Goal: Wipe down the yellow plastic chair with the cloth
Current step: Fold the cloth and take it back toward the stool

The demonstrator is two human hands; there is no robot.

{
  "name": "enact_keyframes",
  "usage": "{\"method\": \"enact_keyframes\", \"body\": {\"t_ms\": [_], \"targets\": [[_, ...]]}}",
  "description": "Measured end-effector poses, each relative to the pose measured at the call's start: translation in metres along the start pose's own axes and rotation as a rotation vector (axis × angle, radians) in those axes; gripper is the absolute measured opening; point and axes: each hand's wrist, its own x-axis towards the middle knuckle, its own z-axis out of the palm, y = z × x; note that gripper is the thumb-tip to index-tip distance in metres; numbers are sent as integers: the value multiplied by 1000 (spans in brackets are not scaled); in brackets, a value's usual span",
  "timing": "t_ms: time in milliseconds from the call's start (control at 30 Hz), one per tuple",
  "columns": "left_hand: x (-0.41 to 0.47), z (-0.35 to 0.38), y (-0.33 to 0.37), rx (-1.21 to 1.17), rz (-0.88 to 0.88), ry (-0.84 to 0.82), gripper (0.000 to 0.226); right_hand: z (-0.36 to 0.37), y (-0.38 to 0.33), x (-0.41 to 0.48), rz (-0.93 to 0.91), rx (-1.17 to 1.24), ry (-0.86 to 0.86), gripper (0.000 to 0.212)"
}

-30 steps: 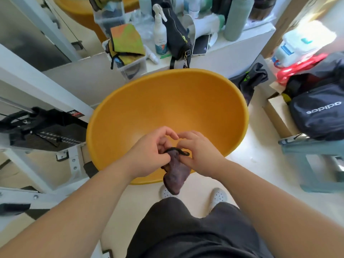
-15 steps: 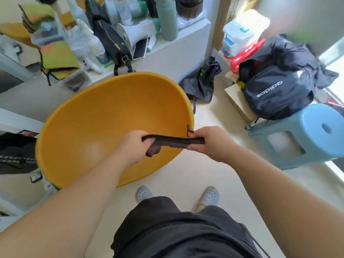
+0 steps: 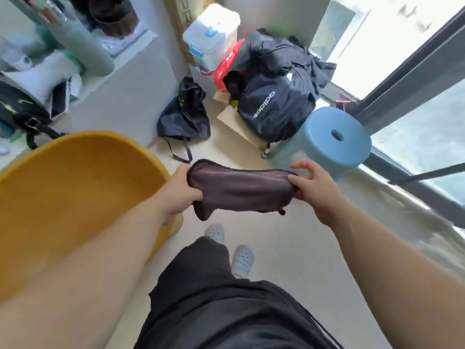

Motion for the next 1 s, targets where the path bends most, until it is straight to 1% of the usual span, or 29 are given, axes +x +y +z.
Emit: {"method": "enact_keyframes", "body": {"t_ms": [100, 167, 233, 300, 367, 400, 433, 467, 500, 533, 567, 600, 633, 667, 733, 767, 800, 833, 867, 900, 933, 967, 1000], "targets": [[30, 22, 33, -134, 5, 29, 59, -28, -5, 11, 92, 229, 101, 20], [51, 35, 53, -169, 25, 75, 58, -43, -10, 23, 117, 259, 128, 12], [77, 45, 70, -146, 51, 96, 43, -57, -15, 38, 95, 154, 101, 13], [101, 51, 93, -93, 95, 39, 27, -68, -22, 56, 42, -24, 118, 19], [121, 56, 125, 9, 152, -52, 26, -77, -35, 70, 32, -142, 204, 24], [129, 59, 142, 71, 188, -94, 26, -82, -42, 78, 33, -147, 244, 23], [137, 62, 161, 137, 230, -129, 26, -88, -49, 85, 39, -123, 262, 18], [144, 66, 179, 210, 278, -150, 26, -94, -57, 91, 46, -96, 241, 10], [152, 70, 196, 277, 322, -160, 25, -101, -64, 96, 43, -116, 197, 15], [160, 75, 211, 336, 356, -168, 24, -109, -69, 102, 41, -226, 133, 29], [170, 81, 225, 389, 376, -188, 25, -117, -71, 108, 52, -402, 71, 40], [178, 84, 235, 456, 397, -215, 27, -123, -72, 115, 53, -586, 12, 47], [189, 91, 246, 555, 426, -248, 30, -131, -71, 121, 56, -731, -23, 48], [198, 98, 256, 685, 474, -272, 32, -139, -69, 128, 59, -817, -28, 45], [212, 117, 273, 901, 595, -276, 25, -161, -61, 140, 56, -867, 45, 27], [218, 129, 280, 934, 628, -265, 19, -174, -58, 145, 51, -871, 100, 18], [222, 141, 286, 917, 635, -255, 17, -189, -56, 148, 46, -858, 160, 12], [227, 153, 291, 857, 613, -250, 20, -204, -53, 151, 33, -821, 223, 9], [231, 164, 296, 757, 570, -253, 23, -220, -48, 154, 27, -746, 280, 12], [237, 174, 299, 643, 519, -261, 21, -236, -43, 155, 33, -628, 316, 17], [242, 185, 301, 539, 472, -260, 13, -251, -36, 157, 56, -483, 326, 20], [248, 195, 302, 445, 422, -246, 5, -267, -26, 159, 76, -316, 311, 18], [253, 206, 303, 362, 365, -238, 3, -282, -17, 161, 101, -155, 284, 14]]}}
